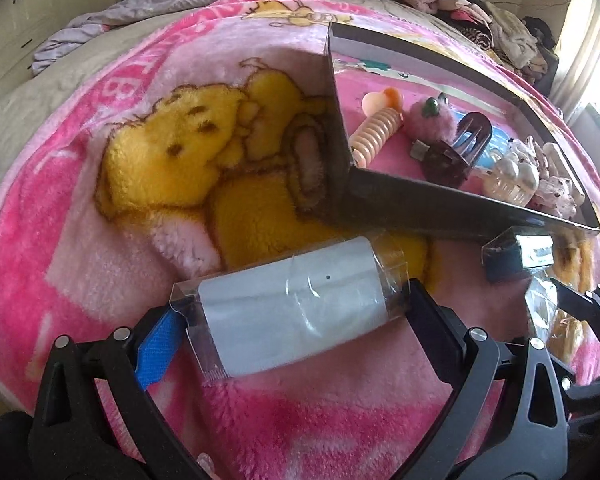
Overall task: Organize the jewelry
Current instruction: 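Grasp the white plastic packet with left tool while right tool grasps earring card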
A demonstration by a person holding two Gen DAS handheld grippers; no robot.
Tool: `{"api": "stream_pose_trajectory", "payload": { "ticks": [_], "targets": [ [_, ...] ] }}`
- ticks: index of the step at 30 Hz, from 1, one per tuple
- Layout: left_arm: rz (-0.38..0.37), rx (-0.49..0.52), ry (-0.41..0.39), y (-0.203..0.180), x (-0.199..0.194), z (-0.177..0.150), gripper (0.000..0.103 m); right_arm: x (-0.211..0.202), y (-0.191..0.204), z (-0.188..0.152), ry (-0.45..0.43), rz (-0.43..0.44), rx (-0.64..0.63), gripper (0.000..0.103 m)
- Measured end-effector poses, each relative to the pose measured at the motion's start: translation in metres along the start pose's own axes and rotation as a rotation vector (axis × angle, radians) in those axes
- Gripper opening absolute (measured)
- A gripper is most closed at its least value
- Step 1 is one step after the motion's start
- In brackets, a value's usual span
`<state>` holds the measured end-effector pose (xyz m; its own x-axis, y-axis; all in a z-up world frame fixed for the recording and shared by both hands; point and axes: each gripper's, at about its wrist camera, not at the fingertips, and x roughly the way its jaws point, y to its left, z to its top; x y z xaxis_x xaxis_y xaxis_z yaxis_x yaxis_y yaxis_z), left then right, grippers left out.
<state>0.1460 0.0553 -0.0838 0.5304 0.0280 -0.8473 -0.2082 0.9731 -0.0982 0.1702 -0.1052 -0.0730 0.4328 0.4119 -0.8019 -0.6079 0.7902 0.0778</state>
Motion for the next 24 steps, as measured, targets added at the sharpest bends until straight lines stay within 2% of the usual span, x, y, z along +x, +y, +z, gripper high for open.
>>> {"api": "stream_pose_trajectory", "payload": {
  "ticks": [3,9,24],
  "targets": [
    [0.000,0.007,-0.010,0.001,-0.001,-0.001,0.089,-0.002,0.007,0.000,-0.007,0.028,-0.020,0.066],
    [-0.040,-0.015,-0.032,0.014,-0.012,-0.005,0.073,-0.007,0.019,0.004,-0.020,0.058,-0.033,0.066],
    [-0.142,-0.024,-0.100,0.024,-0.057,-0.015,0.071,-0.025,0.029,0.012,-0.067,0.071,-0.029,0.066]
  ]
}}
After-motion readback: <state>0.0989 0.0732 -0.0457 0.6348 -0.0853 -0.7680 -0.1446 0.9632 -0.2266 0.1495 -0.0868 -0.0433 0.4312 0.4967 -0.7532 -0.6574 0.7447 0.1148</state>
